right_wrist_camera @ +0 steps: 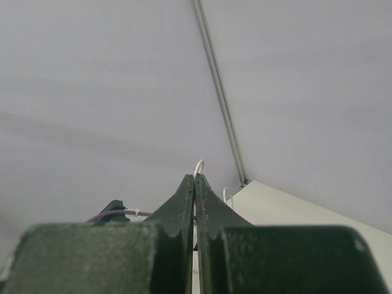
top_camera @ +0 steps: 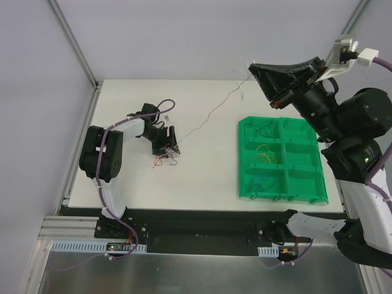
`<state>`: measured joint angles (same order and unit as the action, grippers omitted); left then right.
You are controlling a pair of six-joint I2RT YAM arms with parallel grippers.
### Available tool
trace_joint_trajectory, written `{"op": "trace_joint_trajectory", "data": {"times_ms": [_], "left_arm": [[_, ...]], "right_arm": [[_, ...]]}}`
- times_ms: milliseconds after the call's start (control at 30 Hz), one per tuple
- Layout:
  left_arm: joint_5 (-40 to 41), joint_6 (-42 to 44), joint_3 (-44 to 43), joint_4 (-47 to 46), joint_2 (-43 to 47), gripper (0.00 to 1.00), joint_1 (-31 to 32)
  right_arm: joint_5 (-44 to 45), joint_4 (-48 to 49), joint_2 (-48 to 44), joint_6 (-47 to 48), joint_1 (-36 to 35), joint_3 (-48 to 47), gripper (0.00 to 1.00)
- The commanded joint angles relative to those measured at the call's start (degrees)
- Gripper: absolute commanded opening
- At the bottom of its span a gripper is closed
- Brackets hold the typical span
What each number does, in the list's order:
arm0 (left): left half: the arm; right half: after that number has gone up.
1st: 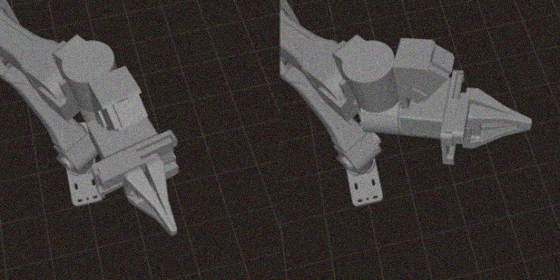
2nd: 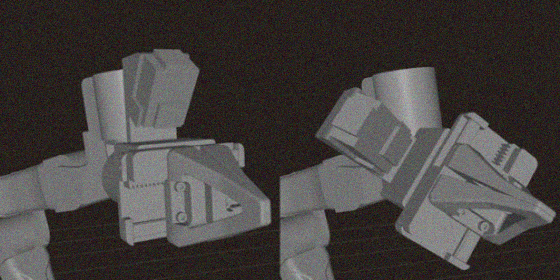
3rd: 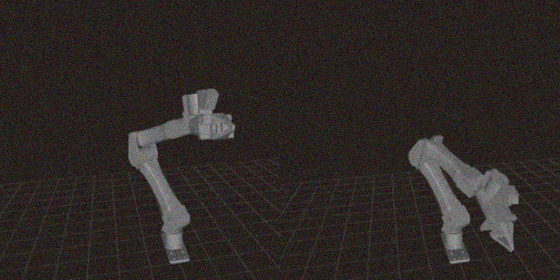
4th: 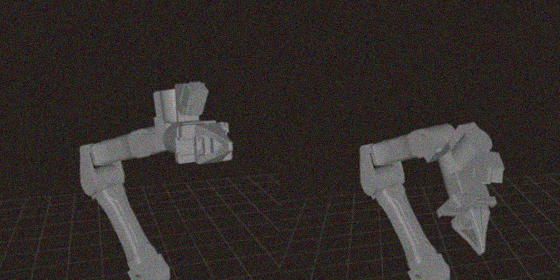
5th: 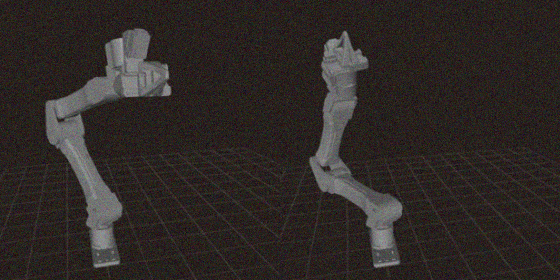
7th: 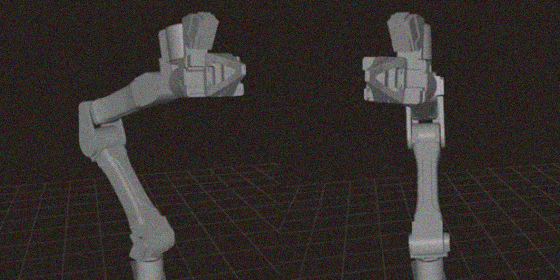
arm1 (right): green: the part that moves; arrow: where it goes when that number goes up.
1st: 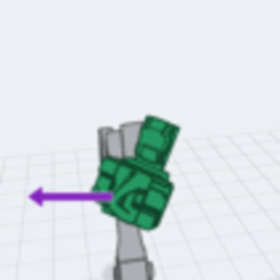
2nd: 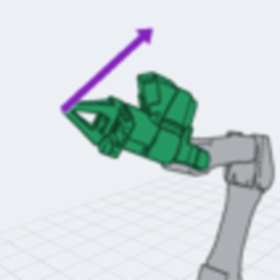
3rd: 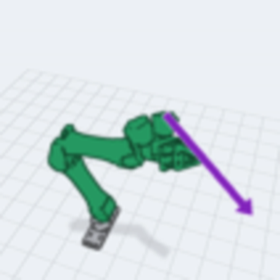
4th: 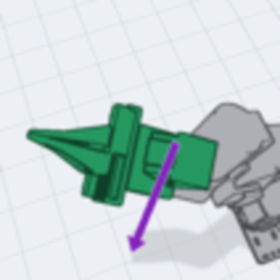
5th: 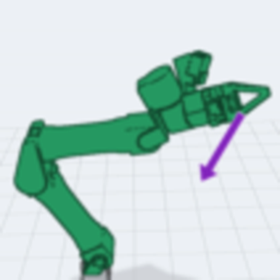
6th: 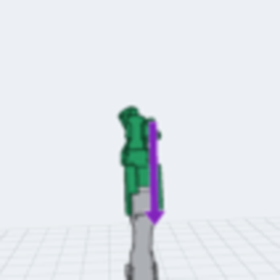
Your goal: Untangle the cables
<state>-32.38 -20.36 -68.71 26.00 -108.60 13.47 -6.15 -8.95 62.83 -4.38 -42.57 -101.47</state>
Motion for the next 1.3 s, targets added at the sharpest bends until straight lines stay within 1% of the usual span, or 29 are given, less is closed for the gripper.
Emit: {"op": "trace_joint_trajectory", "data": {"times_ms": [0, 133, 167, 333, 433, 533, 600, 733, 767, 867, 933, 1067, 1167, 1267], "left_arm": [[3.55, 0.76, -0.73, 0.89, 1.63, 0.64, -0.64], [3.12, 0.67, -0.82, 0.81, 1.46, 0.65, -1.43], [3.03, 0.67, -0.81, 0.81, 1.20, 0.65, -1.52], [2.59, 0.58, -1.34, 0.81, -0.30, 0.65, -2.66], [2.58, 0.58, -1.69, 0.89, -0.30, 0.65, -3.45], [4.07, 0.85, -1.61, 0.90, 0.31, 0.65, -4.33], [4.96, 0.76, -1.61, 1.07, 1.10, 0.65, -5.56], [5.92, 1.20, -1.87, 1.07, 3.56, 0.64, -8.02], [6.62, 1.55, -1.78, 1.16, 4.44, 0.64, -8.20], [10.75, 2.51, -1.08, 1.34, 7.08, 0.65, -8.38], [11.55, 2.69, -0.90, 1.42, 7.43, 0.65, -8.73], [9.18, 2.69, -1.78, 1.69, 5.77, 0.65, -9.17], [8.04, 2.61, -2.13, 1.77, 4.54, 0.65, -9.17], [7.25, 2.52, -1.87, 1.77, 3.48, 0.65, -9.08]], "right_arm": [[4.04, -7.57, 1.51, 5.51, 1.69, -4.96, 0.00], [5.80, -9.15, -0.60, 7.98, 2.13, -8.56, 0.00], [7.63, -9.33, -1.04, 8.51, 2.14, -9.44, 0.00], [8.17, -9.07, -4.72, 10.44, 2.14, -13.58, 0.00], [9.05, -6.53, -8.41, 11.41, 2.05, -9.73, 0.00], [14.39, -5.99, -10.27, 13.96, 2.05, -5.07, 0.00], [15.99, -6.17, -10.01, 14.84, 2.14, -2.34, 0.00], [15.73, -6.17, -6.42, 13.96, 2.05, 2.76, 0.00], [16.52, -6.95, -5.36, 14.22, 2.14, 2.94, 0.00], [24.24, -11.78, -3.76, 15.89, 2.22, -0.56, 0.00], [24.09, -11.62, -6.13, 17.47, 2.22, -2.15, 0.00], [24.87, -11.35, -11.05, 20.54, 2.14, -4.96, 0.00], [28.46, -11.18, -14.83, 23.01, 2.14, -3.39, 0.00], [31.72, -9.34, -19.66, 24.51, 2.14, 1.44, 0.00]]}}
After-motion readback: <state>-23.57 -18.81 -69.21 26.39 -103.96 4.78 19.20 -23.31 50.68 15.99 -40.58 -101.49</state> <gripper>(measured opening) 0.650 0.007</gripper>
